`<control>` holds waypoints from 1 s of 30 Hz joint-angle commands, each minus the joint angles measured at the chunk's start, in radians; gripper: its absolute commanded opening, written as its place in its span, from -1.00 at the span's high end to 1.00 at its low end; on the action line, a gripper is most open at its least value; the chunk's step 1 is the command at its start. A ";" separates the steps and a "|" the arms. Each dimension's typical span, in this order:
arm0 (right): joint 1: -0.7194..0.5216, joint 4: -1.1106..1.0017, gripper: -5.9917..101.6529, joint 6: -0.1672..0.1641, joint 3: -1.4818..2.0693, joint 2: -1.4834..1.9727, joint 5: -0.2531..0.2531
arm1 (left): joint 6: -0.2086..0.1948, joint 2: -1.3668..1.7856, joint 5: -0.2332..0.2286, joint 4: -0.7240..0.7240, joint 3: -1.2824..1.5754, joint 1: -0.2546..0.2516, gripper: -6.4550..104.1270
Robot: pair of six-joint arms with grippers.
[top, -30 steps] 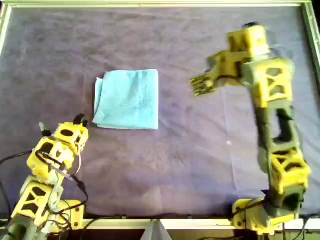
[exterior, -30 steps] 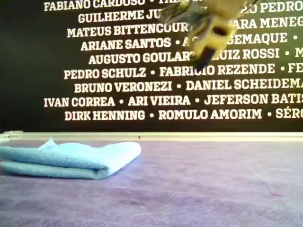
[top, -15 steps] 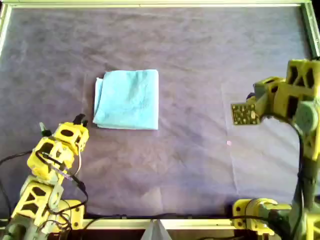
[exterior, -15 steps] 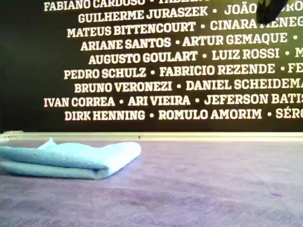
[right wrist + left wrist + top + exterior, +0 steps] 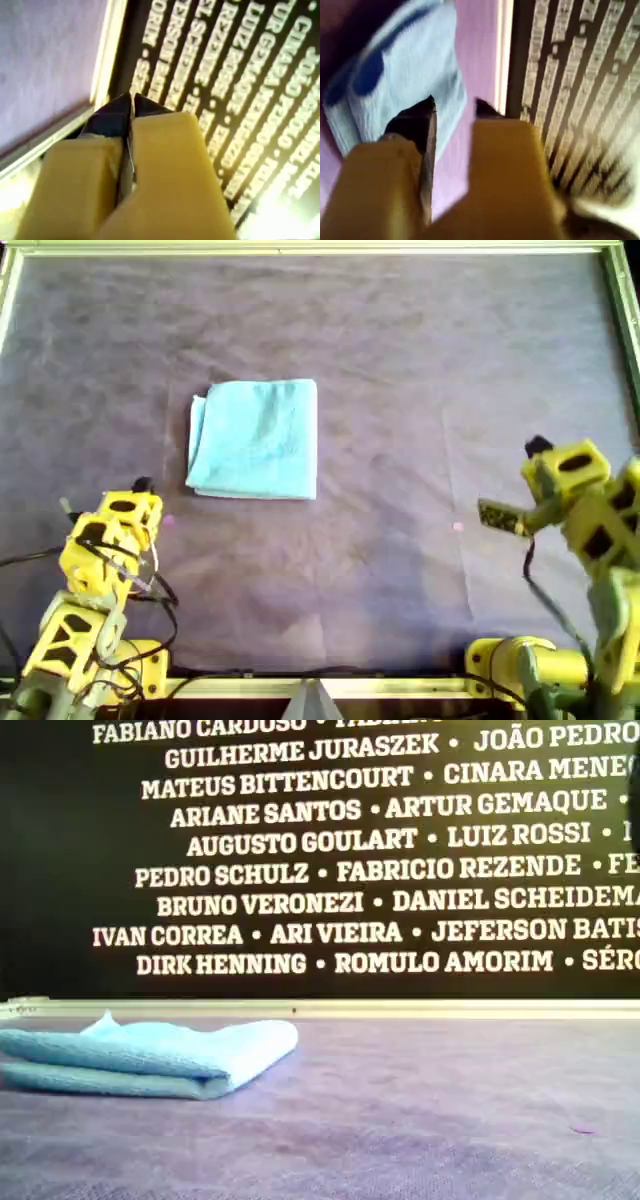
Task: Fold a cloth
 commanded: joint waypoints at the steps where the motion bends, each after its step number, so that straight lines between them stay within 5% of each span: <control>1: 0.008 -0.077 0.86 -0.003 0.173 0.293 -0.003 | 0.008 0.021 -0.081 0.000 -0.014 0.025 0.76; 5: 0.005 -0.083 0.86 -0.005 0.341 0.433 0.000 | -0.006 0.020 -0.133 0.014 -0.014 0.011 0.87; 12: 0.003 -0.109 0.85 0.006 0.486 0.403 0.000 | 0.005 0.020 -0.138 0.017 -0.014 0.009 0.88; 23: -0.005 -0.591 0.86 0.017 0.899 0.407 0.000 | 0.003 0.166 -0.120 0.031 -0.014 0.023 0.88; 26: -0.029 -0.676 0.86 0.080 0.937 0.407 0.000 | 0.003 0.170 -0.115 0.092 -0.014 0.023 0.88; 30: -0.034 -0.686 0.86 0.227 0.933 0.407 0.000 | 0.006 0.170 -0.061 0.213 -0.014 0.025 0.88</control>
